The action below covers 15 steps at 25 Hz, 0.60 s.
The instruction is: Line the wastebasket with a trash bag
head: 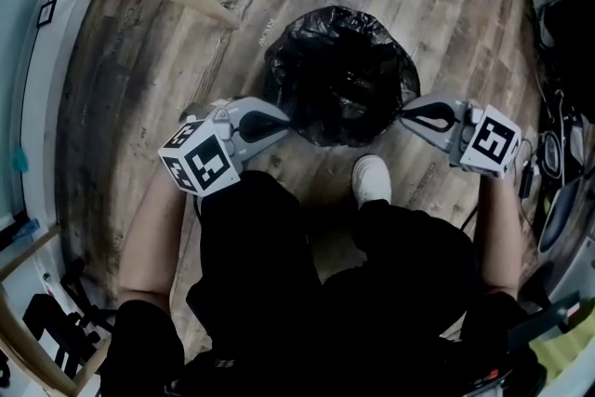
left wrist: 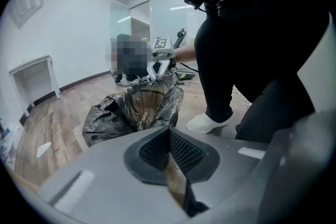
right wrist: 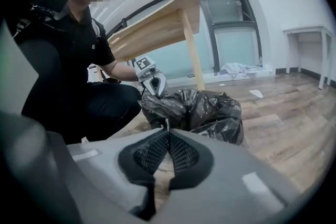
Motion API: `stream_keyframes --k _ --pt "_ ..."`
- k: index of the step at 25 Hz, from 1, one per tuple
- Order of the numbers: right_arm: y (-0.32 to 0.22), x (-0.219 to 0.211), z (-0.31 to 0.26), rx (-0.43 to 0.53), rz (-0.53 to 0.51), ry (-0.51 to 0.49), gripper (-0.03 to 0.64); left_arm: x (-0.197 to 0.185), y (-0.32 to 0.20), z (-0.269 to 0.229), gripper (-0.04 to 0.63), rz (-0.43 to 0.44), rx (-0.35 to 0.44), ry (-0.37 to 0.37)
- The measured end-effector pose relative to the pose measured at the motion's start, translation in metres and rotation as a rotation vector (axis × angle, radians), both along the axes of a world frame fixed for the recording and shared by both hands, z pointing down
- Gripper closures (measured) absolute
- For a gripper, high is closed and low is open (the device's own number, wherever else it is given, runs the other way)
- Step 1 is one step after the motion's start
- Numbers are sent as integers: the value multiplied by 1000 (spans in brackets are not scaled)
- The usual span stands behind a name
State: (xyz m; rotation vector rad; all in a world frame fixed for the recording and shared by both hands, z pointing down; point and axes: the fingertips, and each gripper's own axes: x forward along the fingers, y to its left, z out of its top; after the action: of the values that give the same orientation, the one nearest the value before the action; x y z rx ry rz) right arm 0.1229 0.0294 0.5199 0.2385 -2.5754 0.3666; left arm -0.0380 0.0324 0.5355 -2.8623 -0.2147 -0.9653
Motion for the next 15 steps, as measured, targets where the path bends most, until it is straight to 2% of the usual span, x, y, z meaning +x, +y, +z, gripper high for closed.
stream_keyframes --k 5,11,15 --pt "20 2 27 -32 -17 62 614 -8 11 16 588 3 -15 -18" --pt "15 4 74 -84 11 111 614 -18 12 55 588 -29 -25 -60" --pt "-8 1 93 -93 72 79 614 -22 -4 72 588 -97 -38 -48"
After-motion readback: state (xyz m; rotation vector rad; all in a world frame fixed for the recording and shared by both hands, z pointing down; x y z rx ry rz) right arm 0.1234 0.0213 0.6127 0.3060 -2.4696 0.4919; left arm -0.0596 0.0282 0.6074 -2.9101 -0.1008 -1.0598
